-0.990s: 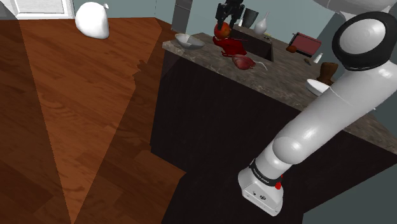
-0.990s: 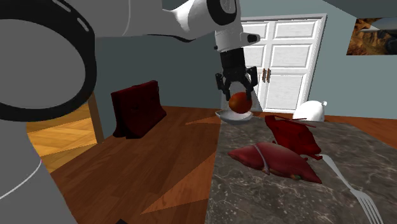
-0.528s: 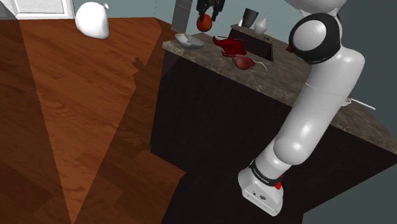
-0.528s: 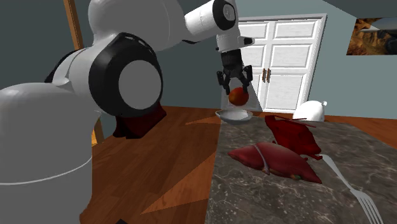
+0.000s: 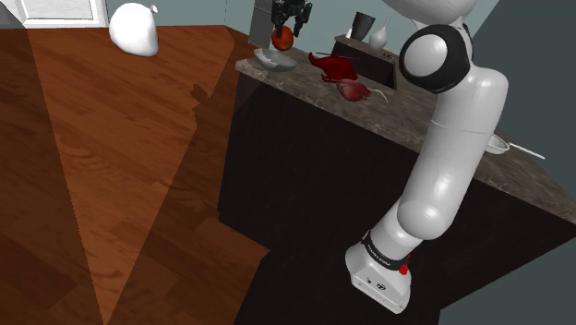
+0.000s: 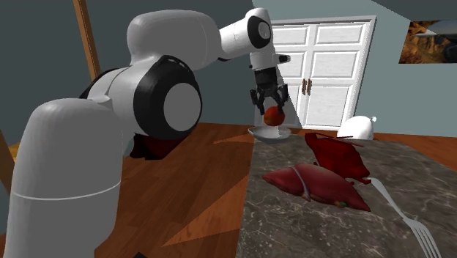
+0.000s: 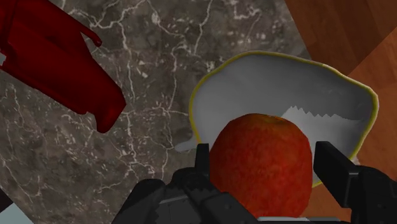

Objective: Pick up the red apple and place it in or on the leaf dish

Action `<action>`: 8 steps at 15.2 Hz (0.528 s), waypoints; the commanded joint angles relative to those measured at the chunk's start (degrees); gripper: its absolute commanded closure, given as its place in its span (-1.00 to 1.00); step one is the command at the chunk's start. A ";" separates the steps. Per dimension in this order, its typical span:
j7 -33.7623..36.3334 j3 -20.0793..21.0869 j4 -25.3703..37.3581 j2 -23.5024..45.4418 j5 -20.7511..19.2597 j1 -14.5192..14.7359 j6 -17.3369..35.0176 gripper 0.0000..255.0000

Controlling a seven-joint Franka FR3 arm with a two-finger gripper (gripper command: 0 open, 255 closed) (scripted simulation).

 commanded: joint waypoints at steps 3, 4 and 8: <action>0.82 0.06 -6.36 -2.08 -0.05 -0.03 4.25 1.00; 0.99 0.07 -7.74 -2.48 -0.06 -0.04 5.21 1.00; 1.46 0.08 -11.39 -3.47 -0.11 -0.08 7.83 1.00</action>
